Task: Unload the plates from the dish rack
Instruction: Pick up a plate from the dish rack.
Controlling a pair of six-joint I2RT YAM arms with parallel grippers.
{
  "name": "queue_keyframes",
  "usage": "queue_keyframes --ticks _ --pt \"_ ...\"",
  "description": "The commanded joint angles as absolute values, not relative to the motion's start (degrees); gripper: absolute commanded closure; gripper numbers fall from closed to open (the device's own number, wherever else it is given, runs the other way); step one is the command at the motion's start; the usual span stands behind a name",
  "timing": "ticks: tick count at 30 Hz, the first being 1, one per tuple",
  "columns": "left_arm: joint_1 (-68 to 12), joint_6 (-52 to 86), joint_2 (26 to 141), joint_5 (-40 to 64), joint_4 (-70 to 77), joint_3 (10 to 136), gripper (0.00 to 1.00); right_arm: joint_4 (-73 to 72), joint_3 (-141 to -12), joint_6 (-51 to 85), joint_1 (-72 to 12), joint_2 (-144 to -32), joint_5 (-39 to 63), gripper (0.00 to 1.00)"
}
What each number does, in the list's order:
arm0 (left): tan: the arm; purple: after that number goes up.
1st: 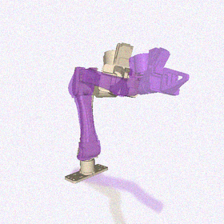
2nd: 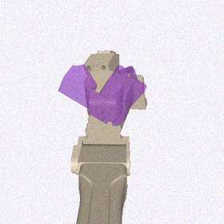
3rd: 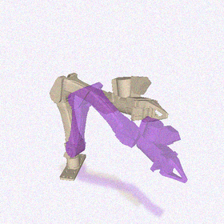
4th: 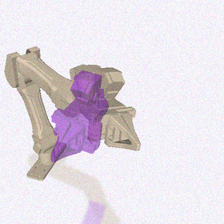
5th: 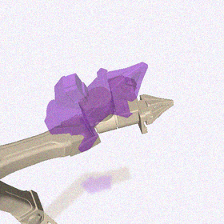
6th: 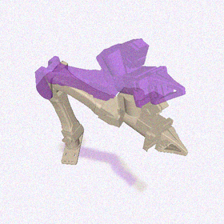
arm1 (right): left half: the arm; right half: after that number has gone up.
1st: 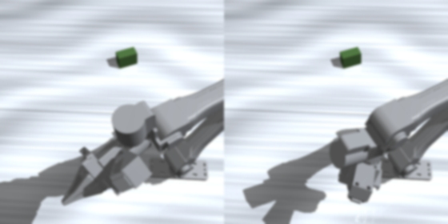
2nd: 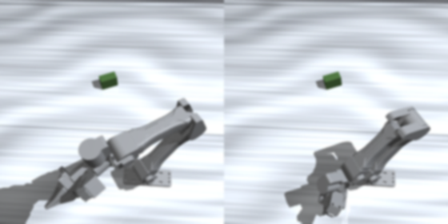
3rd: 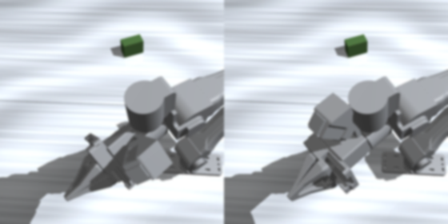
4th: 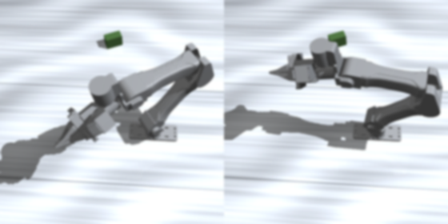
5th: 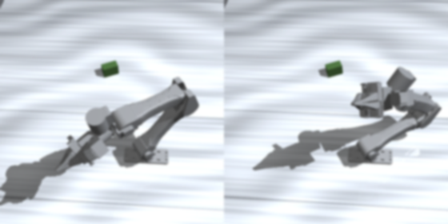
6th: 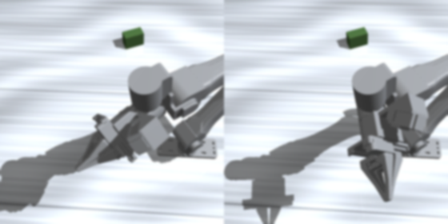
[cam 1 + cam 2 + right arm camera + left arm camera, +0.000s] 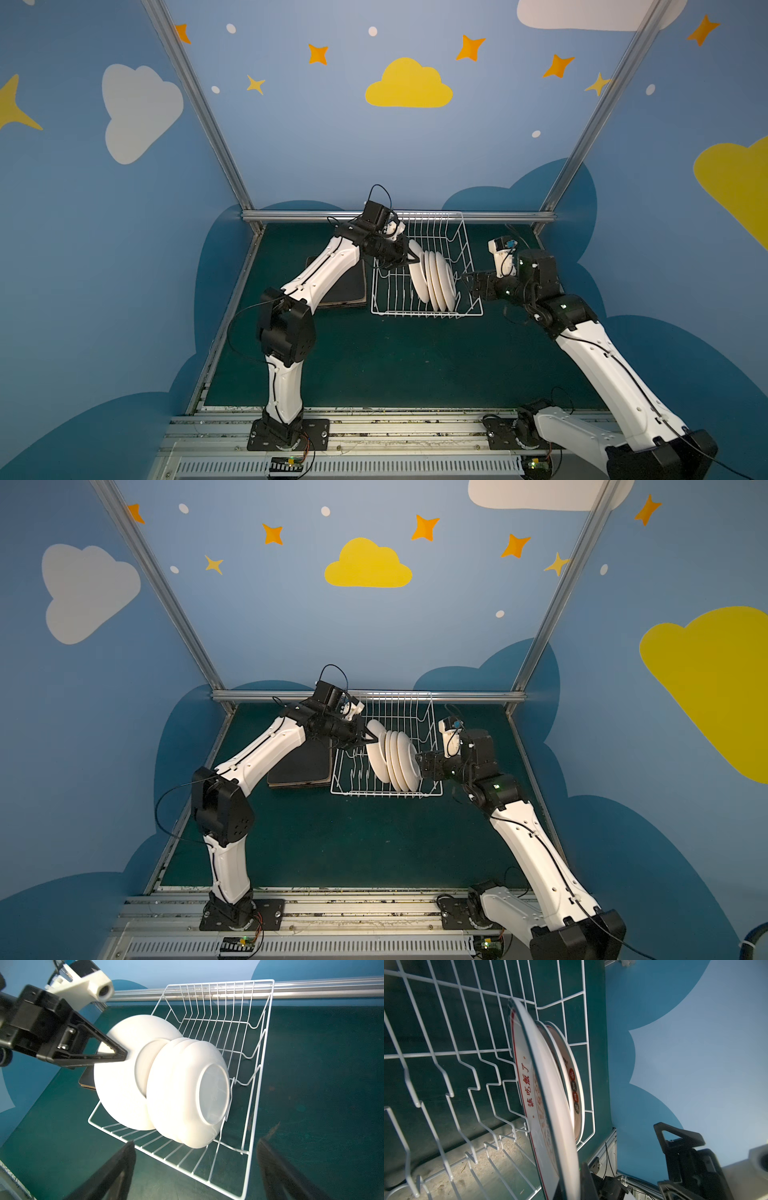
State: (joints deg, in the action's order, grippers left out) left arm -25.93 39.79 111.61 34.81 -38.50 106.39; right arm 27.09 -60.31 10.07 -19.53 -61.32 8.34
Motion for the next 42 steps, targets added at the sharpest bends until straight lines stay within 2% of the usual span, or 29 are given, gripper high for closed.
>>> queue_keyframes --ticks 1,20,27,34,42 --pt "-23.59 41.99 108.51 32.78 -38.83 104.86 0.97 25.73 -61.87 10.54 -19.44 -61.74 9.22 0.10" --pt "-21.21 39.30 107.51 33.01 -42.89 110.71 0.97 25.06 -62.91 10.46 -19.43 -63.02 9.75 0.10" --pt "-19.27 39.45 104.94 34.43 -38.49 110.07 0.97 23.75 -63.27 11.60 -19.42 -62.83 11.53 0.10" --pt "-19.38 29.80 100.70 33.67 -31.73 108.16 0.97 26.15 -65.77 13.17 -19.43 -64.43 12.66 0.10" --pt "-20.62 12.92 94.38 23.70 -30.91 105.69 0.97 31.88 -73.73 17.47 -19.25 -69.12 16.72 0.10"
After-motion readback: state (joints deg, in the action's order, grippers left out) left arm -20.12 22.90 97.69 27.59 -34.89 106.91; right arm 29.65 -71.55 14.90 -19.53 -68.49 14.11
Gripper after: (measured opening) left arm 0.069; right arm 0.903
